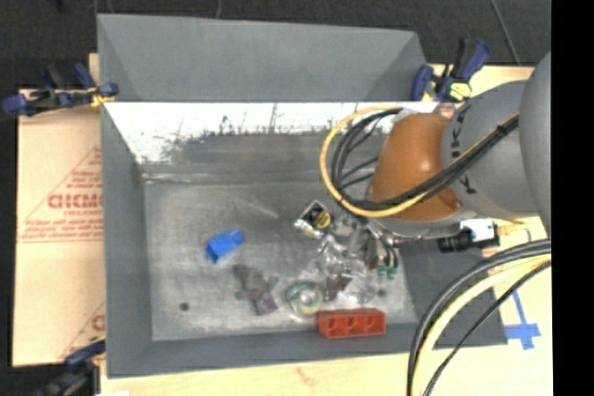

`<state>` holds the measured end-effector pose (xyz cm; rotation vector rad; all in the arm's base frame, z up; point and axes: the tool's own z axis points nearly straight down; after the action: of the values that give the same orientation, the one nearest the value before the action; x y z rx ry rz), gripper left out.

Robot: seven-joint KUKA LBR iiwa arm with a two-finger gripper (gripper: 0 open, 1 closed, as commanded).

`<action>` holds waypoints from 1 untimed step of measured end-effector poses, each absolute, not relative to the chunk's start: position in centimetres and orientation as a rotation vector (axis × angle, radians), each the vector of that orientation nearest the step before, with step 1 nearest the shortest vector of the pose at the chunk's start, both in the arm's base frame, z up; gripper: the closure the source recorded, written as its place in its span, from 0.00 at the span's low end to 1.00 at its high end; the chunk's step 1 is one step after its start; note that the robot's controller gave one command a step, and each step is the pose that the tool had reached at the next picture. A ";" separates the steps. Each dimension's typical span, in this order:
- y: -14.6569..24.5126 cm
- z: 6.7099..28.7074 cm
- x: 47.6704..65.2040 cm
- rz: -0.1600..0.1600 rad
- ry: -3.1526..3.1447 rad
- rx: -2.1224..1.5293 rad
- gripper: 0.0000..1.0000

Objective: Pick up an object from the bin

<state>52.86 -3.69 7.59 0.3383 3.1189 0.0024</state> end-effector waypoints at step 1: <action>-3.8 7.9 53.1 0.000 3.108 0.332 1.00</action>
Offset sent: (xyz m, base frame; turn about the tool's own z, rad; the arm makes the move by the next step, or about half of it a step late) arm 0.0000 0.0000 0.0000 0.0000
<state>53.14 -3.82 7.91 0.3322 3.1077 -0.0003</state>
